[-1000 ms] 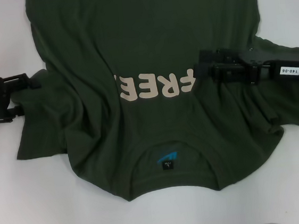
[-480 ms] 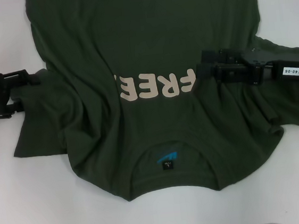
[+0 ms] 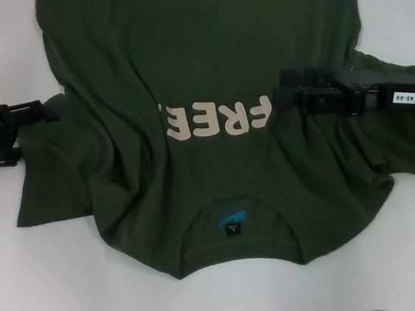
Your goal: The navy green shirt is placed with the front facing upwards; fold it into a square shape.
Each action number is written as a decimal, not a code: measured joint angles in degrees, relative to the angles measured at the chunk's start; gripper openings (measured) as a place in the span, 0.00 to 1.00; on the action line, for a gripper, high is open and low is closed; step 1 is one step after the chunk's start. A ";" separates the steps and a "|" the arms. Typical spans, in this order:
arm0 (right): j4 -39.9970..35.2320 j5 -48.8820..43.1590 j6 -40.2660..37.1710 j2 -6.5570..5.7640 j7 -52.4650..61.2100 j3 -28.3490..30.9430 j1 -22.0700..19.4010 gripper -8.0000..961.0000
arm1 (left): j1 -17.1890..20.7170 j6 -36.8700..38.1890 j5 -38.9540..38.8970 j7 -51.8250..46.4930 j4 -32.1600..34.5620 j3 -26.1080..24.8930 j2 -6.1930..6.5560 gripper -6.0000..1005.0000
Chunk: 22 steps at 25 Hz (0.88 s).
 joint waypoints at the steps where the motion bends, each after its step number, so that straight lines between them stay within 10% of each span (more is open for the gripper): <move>1: -0.02 0.00 0.00 -0.02 0.12 0.00 0.05 0.98 | -0.09 0.04 0.00 0.01 0.03 0.04 -0.06 0.84; 13: -0.07 0.01 0.39 -0.31 0.30 0.00 0.12 0.98 | -0.95 1.67 -0.01 -0.53 -0.26 3.77 0.90 0.82; 22: -0.08 0.00 0.48 -0.39 0.34 0.00 0.37 0.98 | -1.24 1.66 -0.01 -0.65 0.02 3.47 1.22 0.52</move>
